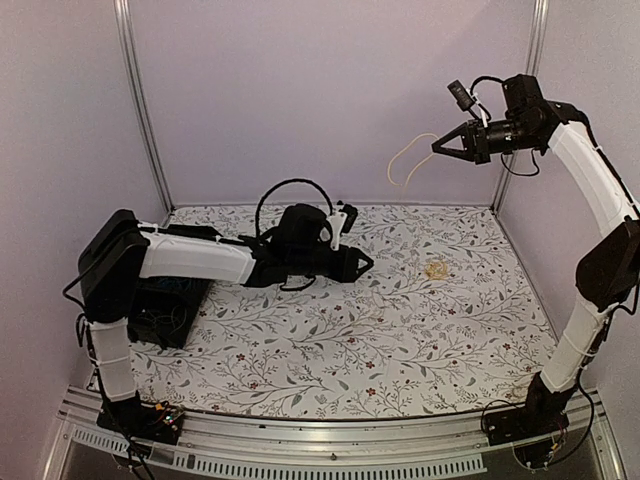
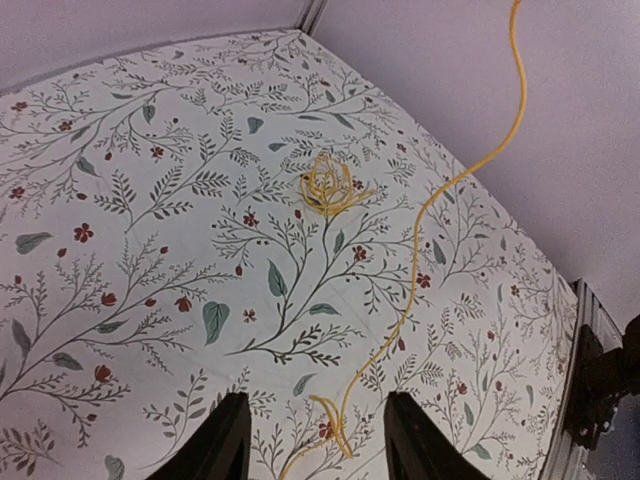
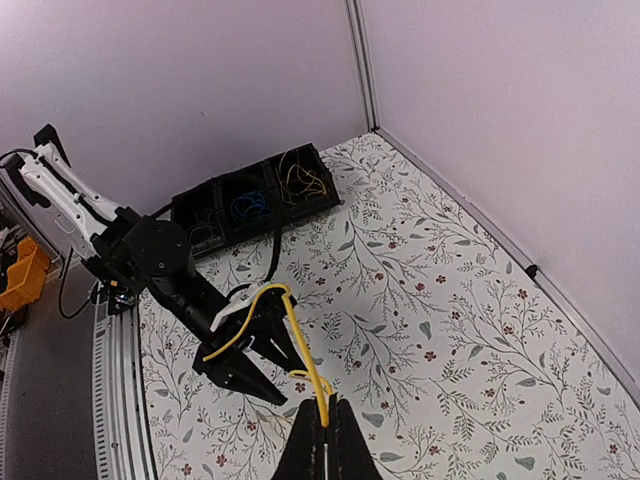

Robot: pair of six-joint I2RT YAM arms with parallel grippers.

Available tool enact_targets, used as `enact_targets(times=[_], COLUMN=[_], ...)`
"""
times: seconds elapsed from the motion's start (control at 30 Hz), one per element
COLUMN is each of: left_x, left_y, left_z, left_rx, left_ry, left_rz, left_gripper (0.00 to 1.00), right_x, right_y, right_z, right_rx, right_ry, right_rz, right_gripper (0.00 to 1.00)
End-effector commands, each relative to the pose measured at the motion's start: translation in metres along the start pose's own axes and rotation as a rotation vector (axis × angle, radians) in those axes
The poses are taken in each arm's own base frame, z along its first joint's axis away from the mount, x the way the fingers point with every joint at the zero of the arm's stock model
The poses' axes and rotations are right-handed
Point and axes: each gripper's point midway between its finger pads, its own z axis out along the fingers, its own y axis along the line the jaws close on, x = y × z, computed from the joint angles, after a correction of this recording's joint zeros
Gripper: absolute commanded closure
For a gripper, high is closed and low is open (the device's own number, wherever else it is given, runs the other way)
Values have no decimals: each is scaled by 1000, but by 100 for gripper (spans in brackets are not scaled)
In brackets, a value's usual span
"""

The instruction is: Untangle the cables

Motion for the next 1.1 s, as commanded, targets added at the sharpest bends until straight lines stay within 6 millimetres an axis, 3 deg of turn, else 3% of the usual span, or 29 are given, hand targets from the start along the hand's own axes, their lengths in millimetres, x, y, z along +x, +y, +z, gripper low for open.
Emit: enact_targets(times=[0.0,0.1,0.3,0.53,0.7,1.0,1.07], left_x=[-53,-80,-110,-121,-123,-143,-146], left_y=[-24,-41,-68,-72,-61,-64,-66], left_z=[-32,-35,-10,11,22,21,21], left_rx=[-2,43,154,201,188,260,273], left_ry=[-175,-233,-255,-286,-306,-390,-395], left_rz=[81,106,90,59,35,24,31], left_gripper=[50,47,45,45,48,51,56], right_x=[12,13,12,9,10,16,16], right_y=[-16,-15,-13,-8,-6,-5,-5], right_z=[10,12,14,13,11,13,13], right_rx=[8,-6,-18,-27,-30,-36,-34], right_ry=[20,19,15,8,8,19,19], right_rz=[43,50,51,48,51,68,68], right_gripper=[100,100,100,100,100,100,100])
